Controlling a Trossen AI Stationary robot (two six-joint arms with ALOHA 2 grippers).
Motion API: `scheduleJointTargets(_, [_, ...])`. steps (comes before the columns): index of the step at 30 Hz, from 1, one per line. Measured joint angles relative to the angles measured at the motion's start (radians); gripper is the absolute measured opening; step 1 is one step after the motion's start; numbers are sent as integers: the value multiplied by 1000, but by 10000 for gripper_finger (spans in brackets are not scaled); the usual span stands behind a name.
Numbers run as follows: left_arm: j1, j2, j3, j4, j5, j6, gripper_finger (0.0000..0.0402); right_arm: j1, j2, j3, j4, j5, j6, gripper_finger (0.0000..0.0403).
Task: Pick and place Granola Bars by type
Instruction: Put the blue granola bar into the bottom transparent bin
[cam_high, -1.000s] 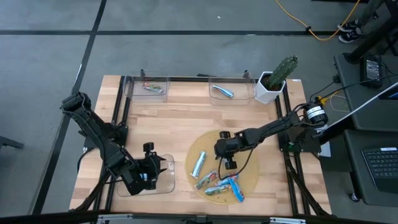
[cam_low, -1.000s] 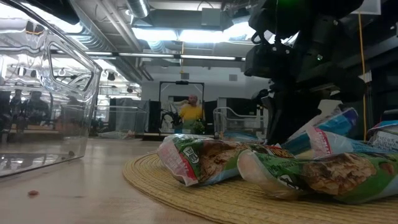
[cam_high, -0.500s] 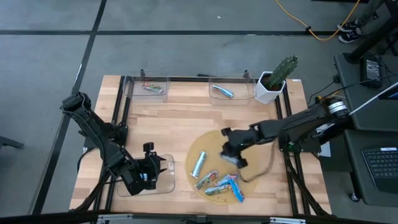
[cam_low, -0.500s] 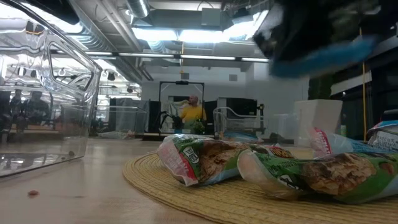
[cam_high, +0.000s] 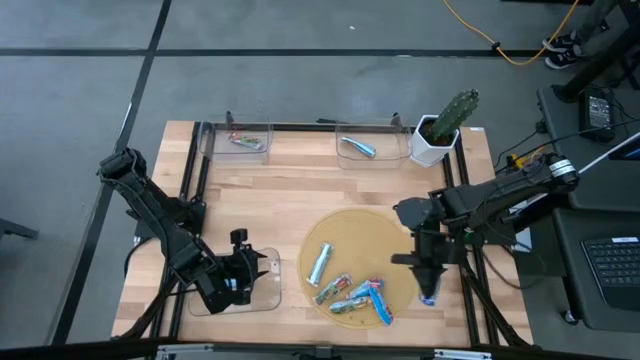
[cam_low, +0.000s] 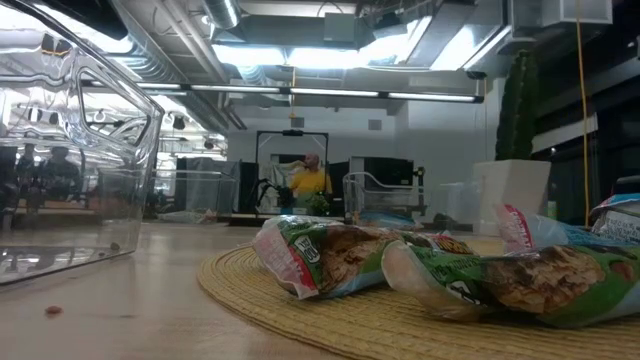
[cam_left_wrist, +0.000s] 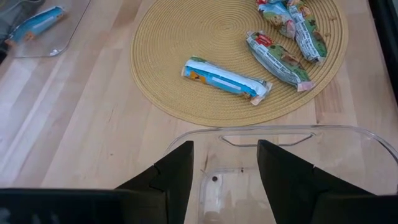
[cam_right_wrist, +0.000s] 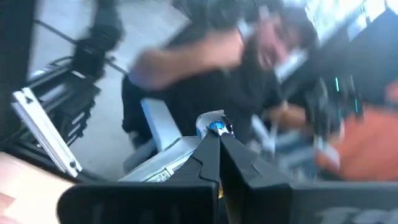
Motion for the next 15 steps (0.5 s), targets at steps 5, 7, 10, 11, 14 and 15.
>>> scheduleJointTargets(5, [0,0,0,0,0,1,169,32,17,1,-10,-76,-251,4])
scheduleJointTargets(7, [0,0,0,0,1,1,169,57,32,0,-22,-62,-331,4])
scheduleJointTargets(10, [0,0,0,0,1,6,169,99,46,0,-18,-9,-398,4])
scheduleJointTargets(11, [0,0,0,0,1,10,169,111,52,0,-17,7,-406,4])
scheduleJointTargets(14, [0,0,0,0,0,10,169,144,60,0,-18,24,-431,4])
scheduleJointTargets(15, [0,0,0,0,0,10,169,153,60,0,-16,28,-431,4])
